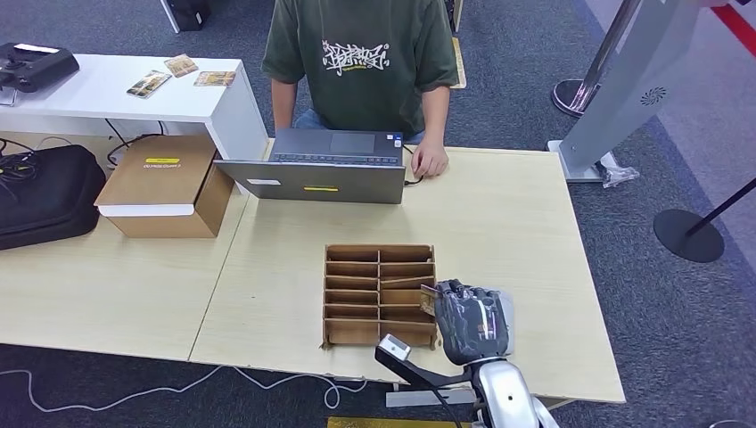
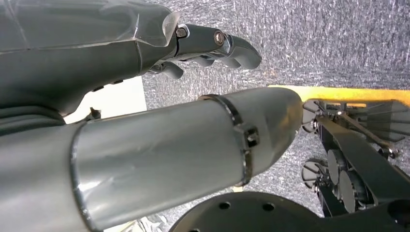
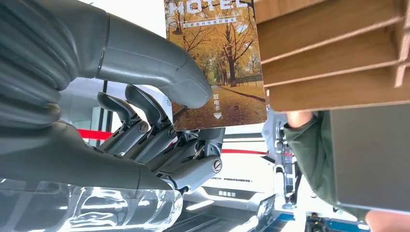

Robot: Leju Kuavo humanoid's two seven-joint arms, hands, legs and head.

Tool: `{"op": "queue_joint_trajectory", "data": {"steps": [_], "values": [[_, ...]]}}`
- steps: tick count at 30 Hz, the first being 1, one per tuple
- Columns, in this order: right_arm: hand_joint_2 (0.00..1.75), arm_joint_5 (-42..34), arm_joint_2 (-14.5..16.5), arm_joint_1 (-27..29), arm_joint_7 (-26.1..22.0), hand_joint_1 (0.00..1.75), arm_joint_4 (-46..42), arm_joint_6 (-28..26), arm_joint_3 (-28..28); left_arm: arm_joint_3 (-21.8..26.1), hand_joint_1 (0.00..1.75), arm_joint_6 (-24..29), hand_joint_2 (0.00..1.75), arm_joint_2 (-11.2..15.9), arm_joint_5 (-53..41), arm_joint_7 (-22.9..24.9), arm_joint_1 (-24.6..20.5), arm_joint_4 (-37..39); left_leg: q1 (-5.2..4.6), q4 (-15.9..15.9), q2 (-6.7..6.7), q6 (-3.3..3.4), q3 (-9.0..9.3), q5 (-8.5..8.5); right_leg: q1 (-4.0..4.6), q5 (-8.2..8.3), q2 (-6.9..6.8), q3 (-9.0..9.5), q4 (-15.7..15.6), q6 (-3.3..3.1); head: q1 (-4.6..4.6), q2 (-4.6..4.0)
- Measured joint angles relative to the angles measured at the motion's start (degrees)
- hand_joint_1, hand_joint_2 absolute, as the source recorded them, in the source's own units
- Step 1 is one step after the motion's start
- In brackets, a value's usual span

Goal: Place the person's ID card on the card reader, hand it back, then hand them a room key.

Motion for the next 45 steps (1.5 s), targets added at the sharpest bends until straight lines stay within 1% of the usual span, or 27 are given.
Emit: {"op": "queue_joint_trajectory", "data": {"steps": [6,9,11,14,18,24,26,30,32,35,38,45], "values": [[1.75,-0.05,0.46,1.43,-0.15,1.75,-2.00,-0.75,-1.50,0.00,0.00,0.02,0.00,-0.14,-0.19,-0.02,0.00,0.00,0.00,0.00,0.00,0.00,0.00,0.00,0.00,0.00,0.00,0.00,0.00,0.00,0.00,0.00],[1.75,-1.08,1.78,2.66,-1.62,1.75,-3.35,-2.68,-3.53,0.00,0.00,0.10,0.00,-0.22,-0.17,-0.07,0.00,0.01,0.00,0.00,0.00,0.00,0.00,0.00,0.00,0.00,0.00,0.00,0.00,0.00,0.01,0.00],[1.75,-3.24,3.09,3.44,-3.39,1.75,-4.30,-4.36,-5.30,0.00,0.00,0.13,0.00,-0.32,-0.15,-0.09,0.00,0.02,0.00,0.00,0.00,0.00,0.00,0.00,0.00,0.00,0.00,-0.01,0.00,0.00,0.00,0.00],[1.75,-8.46,5.72,4.49,-6.42,1.74,-6.19,-6.72,-8.70,-0.01,0.00,0.16,0.00,-0.50,-0.04,-0.10,0.00,0.02,0.00,0.00,0.00,0.00,0.00,0.00,0.00,0.00,0.00,-0.01,0.00,0.00,0.01,-0.01],[1.75,-15.13,9.42,5.69,-9.68,1.74,-9.12,-8.54,-13.68,-0.02,0.00,0.32,0.00,-0.70,0.01,-0.09,-0.02,0.04,0.00,0.00,0.00,0.00,0.00,0.00,0.00,0.00,0.00,-0.01,0.00,0.00,0.00,-0.01],[1.75,-26.14,13.30,6.81,-13.91,1.75,-12.50,-11.52,-20.03,-0.04,0.00,0.72,0.00,-0.99,0.01,-0.09,-0.06,0.07,-0.01,0.00,0.00,0.00,0.00,0.00,0.00,0.00,0.00,-0.01,0.00,0.00,0.00,-0.01],[1.75,-31.21,14.31,7.10,-15.10,1.75,-13.26,-11.72,-21.93,-0.04,0.00,0.79,0.00,-1.04,0.01,-0.05,-0.07,0.07,-0.01,0.00,0.00,0.00,0.00,0.00,0.00,0.00,0.00,-0.01,0.00,0.00,0.00,0.00],[1.75,-47.29,16.32,7.48,-17.58,1.75,-14.21,-10.79,-26.52,-0.04,0.00,0.89,0.00,-1.05,0.01,0.16,-0.08,0.07,-0.01,0.00,0.00,0.00,0.00,0.00,0.00,0.00,0.00,-0.01,-0.01,0.00,-0.01,-0.01],[1.75,-52.19,17.32,7.63,-18.44,1.75,-14.47,-10.39,-29.27,-0.04,0.00,0.97,0.00,-1.05,0.01,0.30,-0.08,0.07,-0.01,0.00,0.00,0.00,0.00,0.00,0.00,0.00,0.00,-0.01,-0.01,0.00,-0.01,-0.01],[1.75,-56.19,18.57,7.86,-18.98,1.75,-14.69,-10.09,-32.91,-0.04,0.00,1.10,0.00,-1.05,0.01,0.72,-0.13,0.07,-0.01,0.00,0.00,0.00,0.00,0.00,0.00,0.00,0.00,-0.01,-0.01,0.00,-0.01,-0.01],[1.75,-58.50,19.18,8.34,-19.20,1.75,-14.80,-10.47,-36.20,-0.04,0.00,1.19,0.00,-1.07,0.01,0.93,-0.14,0.07,-0.01,0.00,-0.01,0.00,-0.01,-0.01,0.00,-0.01,-0.01,0.00,-0.01,0.00,0.00,0.00],[1.75,-58.26,19.75,9.03,-19.27,1.75,-15.18,-12.62,-40.68,-0.05,0.00,1.61,0.00,-1.20,0.01,0.98,-0.18,0.07,-0.01,0.00,0.00,0.03,-0.01,-0.02,0.00,-0.01,-0.01,0.00,0.00,0.00,0.00,0.00]]}}
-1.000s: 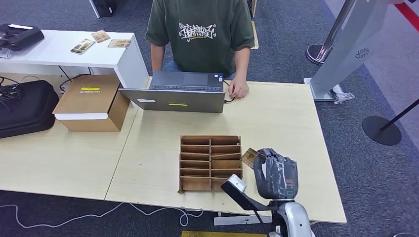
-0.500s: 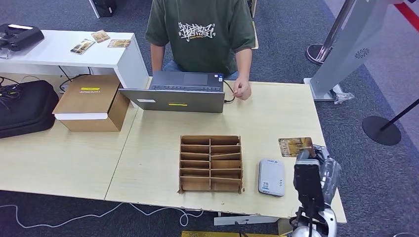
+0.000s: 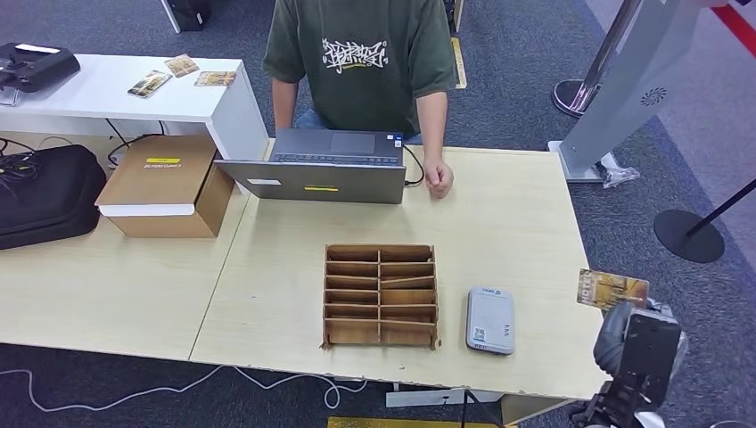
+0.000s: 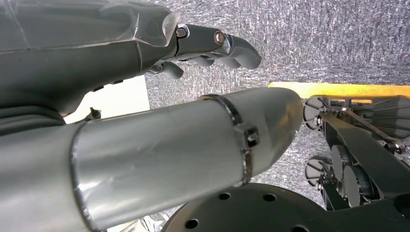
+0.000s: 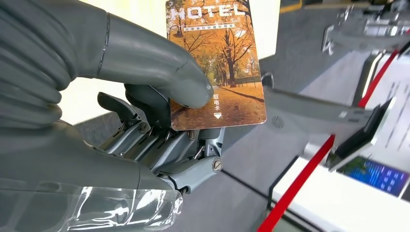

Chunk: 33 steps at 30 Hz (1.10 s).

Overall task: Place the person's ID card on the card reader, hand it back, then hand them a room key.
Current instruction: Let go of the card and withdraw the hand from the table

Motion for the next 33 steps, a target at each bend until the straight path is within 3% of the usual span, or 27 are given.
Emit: {"op": "queue_joint_trajectory", "data": {"steps": [10,20,28,33], "values": [[1.75,8.91,-0.12,-1.43,-0.57,1.75,-0.11,-6.76,-0.65,-0.42,0.00,0.59,0.00,-0.42,-0.02,-0.14,-0.15,0.02,0.00,0.00,0.00,0.00,-0.03,0.00,0.00,0.00,0.00,0.04,0.01,0.00,0.01,-0.01],[1.75,18.00,-1.75,-9.46,0.78,1.75,3.08,-9.56,0.55,-1.38,0.00,0.51,0.00,-0.42,-0.75,-0.46,-0.47,0.02,0.00,0.00,-0.01,-0.02,0.04,0.03,0.00,0.02,-0.01,0.07,0.02,-0.01,0.01,-0.01],[1.75,32.59,-2.48,-16.20,3.05,1.75,7.97,-11.80,4.44,-1.43,0.00,0.32,0.00,-0.42,-0.24,-0.92,-0.48,0.02,0.02,0.00,0.00,-0.03,0.06,0.04,0.00,0.03,0.01,0.07,0.02,-0.03,0.01,0.00],[1.75,37.60,-2.65,-19.82,4.46,1.75,11.92,-12.43,7.17,-1.43,0.00,0.05,0.00,-0.39,-0.20,-0.96,-0.47,0.02,0.01,0.00,0.00,-0.04,0.07,0.06,0.01,0.03,0.01,0.07,0.03,-0.03,0.00,-0.01]]}}
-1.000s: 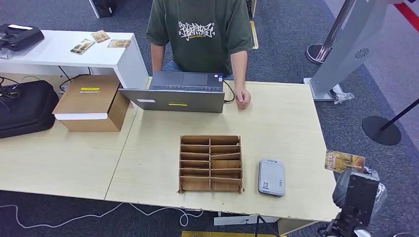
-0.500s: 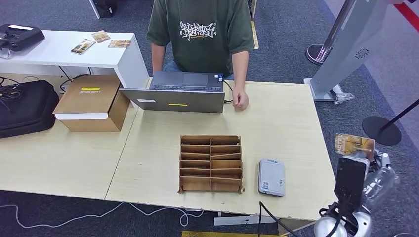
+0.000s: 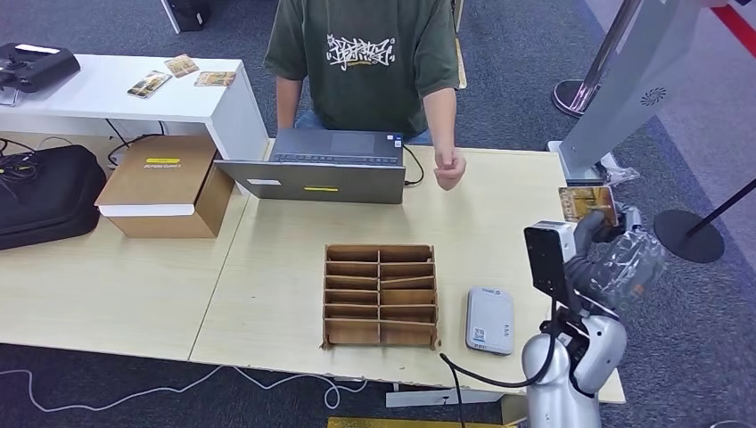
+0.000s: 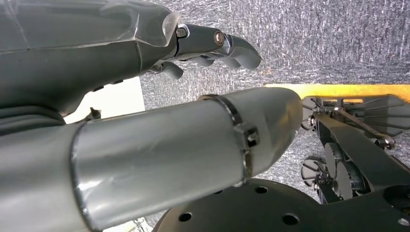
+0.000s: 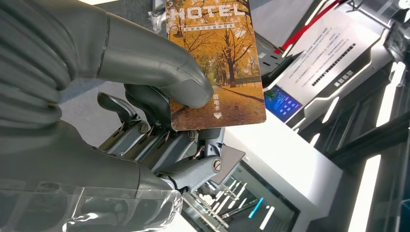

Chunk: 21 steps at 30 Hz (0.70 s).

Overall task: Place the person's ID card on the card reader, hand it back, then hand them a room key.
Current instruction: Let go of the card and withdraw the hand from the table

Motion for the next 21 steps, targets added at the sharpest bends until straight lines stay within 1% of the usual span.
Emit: {"op": "queue_joint_trajectory", "data": {"steps": [5,13,21], "values": [[1.75,3.13,-0.20,-3.60,1.50,1.75,4.92,-0.24,2.66,0.00,0.00,-0.34,0.00,0.21,-0.36,-0.01,0.00,0.00,0.00,0.00,0.01,0.00,0.00,0.01,0.00,0.00,0.01,0.00,0.00,0.00,0.00,0.01],[1.75,5.16,-1.93,-11.24,2.92,1.75,14.53,-1.44,6.24,0.00,0.00,-0.40,0.00,0.98,-2.57,0.01,-0.07,0.00,0.00,0.01,0.01,-0.02,0.01,0.03,0.00,0.02,0.01,0.00,0.00,0.00,0.00,0.01],[1.75,9.20,-3.21,-19.43,4.55,1.75,23.95,-2.51,9.61,0.00,0.00,-0.53,0.00,1.88,-6.09,0.15,-0.35,-0.01,0.00,0.01,0.01,-0.05,0.02,0.05,0.00,0.02,0.04,-0.02,0.02,0.00,0.01,0.01]]}}
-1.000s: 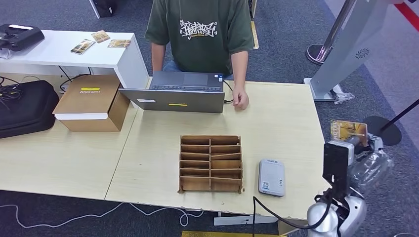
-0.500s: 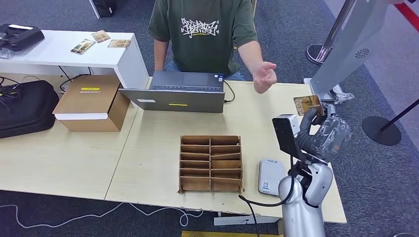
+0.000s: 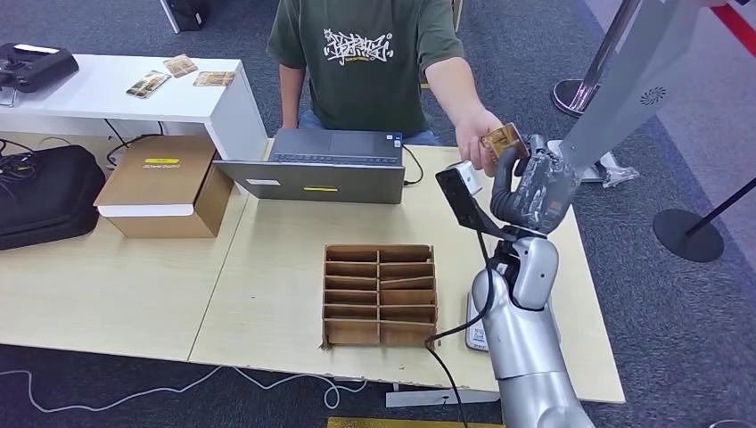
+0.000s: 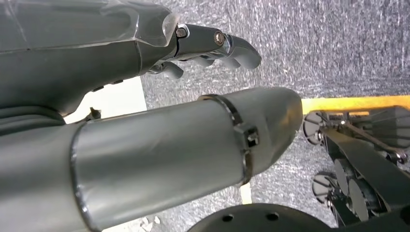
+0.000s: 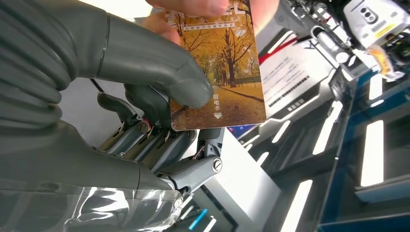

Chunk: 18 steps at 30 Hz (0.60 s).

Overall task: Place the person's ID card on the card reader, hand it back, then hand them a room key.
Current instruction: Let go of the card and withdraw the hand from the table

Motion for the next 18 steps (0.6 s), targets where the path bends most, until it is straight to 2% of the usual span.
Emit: {"op": "queue_joint_trajectory", "data": {"steps": [9,18], "values": [[1.75,3.89,-1.14,-11.39,2.48,1.75,14.60,-2.52,2.57,-0.01,0.00,-0.20,0.00,1.14,-4.42,0.95,-0.35,-0.58,-0.01,0.01,-0.01,0.02,-0.01,0.07,0.00,0.06,-0.01,0.00,0.00,0.00,0.00,-0.01],[1.75,7.46,-1.15,-20.82,4.98,1.75,28.65,-2.62,3.98,0.00,0.00,-0.38,0.00,1.68,-5.10,1.05,-0.65,-1.27,-0.01,0.02,-0.02,0.02,-0.02,0.07,0.00,0.08,-0.02,0.00,0.01,-0.01,0.01,0.00]]}}
